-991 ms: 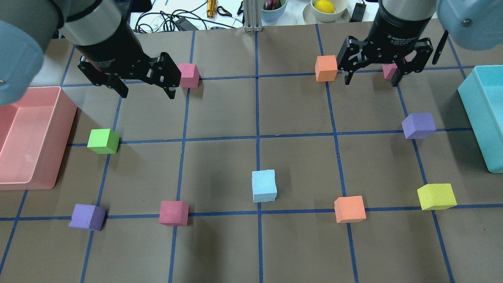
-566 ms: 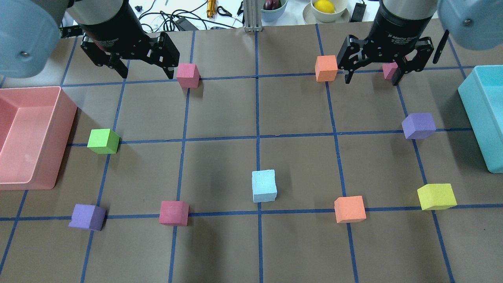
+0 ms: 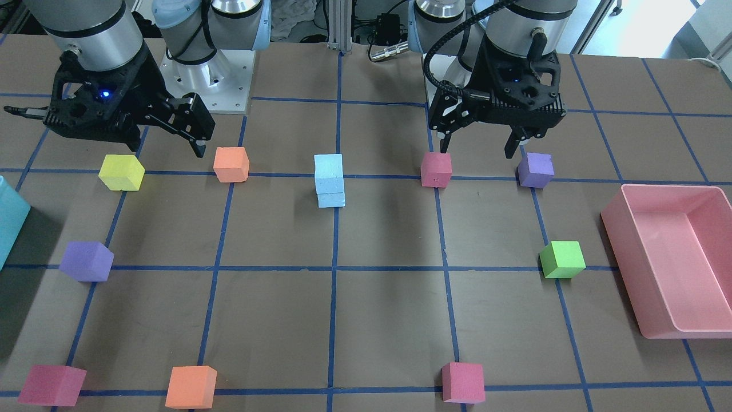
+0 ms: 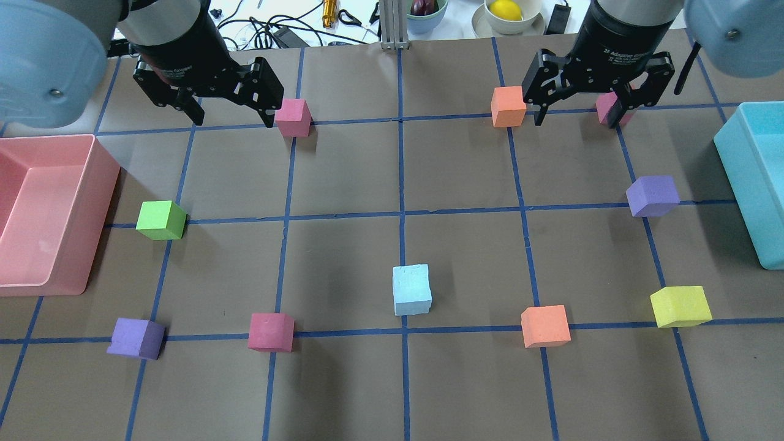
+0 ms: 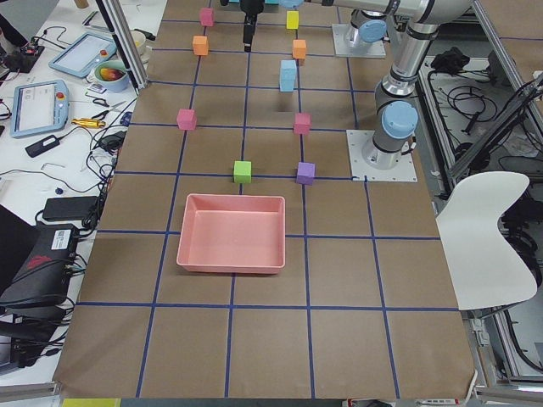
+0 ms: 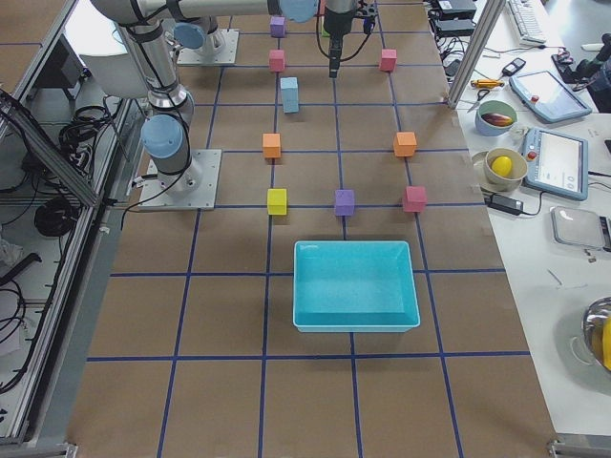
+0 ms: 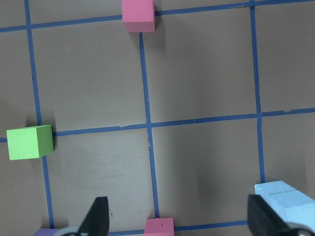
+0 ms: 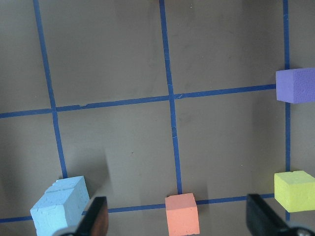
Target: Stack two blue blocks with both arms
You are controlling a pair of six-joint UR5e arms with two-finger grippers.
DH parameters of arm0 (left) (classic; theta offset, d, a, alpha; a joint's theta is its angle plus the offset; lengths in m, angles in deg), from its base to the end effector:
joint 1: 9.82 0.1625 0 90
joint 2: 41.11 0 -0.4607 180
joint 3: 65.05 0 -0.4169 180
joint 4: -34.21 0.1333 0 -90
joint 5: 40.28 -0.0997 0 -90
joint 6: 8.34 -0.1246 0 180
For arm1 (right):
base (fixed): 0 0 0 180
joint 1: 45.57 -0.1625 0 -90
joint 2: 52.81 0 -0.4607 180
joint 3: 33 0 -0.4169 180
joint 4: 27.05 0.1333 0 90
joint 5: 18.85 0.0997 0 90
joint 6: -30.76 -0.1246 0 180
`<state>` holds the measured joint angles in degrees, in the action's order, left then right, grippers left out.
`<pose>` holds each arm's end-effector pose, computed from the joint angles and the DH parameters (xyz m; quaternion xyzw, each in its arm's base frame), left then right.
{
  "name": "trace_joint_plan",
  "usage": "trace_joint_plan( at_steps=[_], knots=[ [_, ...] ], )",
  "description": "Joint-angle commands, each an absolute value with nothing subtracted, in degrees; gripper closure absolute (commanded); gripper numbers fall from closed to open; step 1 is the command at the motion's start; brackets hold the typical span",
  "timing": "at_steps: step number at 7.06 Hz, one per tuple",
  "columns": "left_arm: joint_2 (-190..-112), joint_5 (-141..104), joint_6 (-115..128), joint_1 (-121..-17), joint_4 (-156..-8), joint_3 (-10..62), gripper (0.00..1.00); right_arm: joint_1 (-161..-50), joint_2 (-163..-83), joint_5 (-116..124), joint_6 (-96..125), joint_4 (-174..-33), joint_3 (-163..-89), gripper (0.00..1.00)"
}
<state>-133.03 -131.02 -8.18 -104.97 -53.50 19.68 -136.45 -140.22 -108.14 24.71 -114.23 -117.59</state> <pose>-0.1799 -0.5291 0.5331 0.0432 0.9978 -0.0494 0.0042 0.1431 -0.5348 0.5186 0.0451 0.9990 0.0004 0.0062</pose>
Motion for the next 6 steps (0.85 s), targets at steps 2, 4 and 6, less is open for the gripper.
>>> trace_joint_plan(
  at_steps=[2, 4, 6],
  knots=[
    [-132.61, -130.98, -8.43, -105.00, -53.77, 19.59, 0.00, -136.71, -140.44, -107.97, 28.38, -114.24, -117.72, 0.00],
    [-132.61, -130.98, -8.43, -104.83, -53.77, 19.24, 0.00, -136.71, -140.53, -107.88, 28.39, -114.32, -117.81, 0.00],
    [-132.61, -130.63, -8.43, -105.01, -53.69, 19.33, 0.00, -136.54, -140.70, -107.88, 27.69, -115.72, -117.11, 0.00]
  ],
)
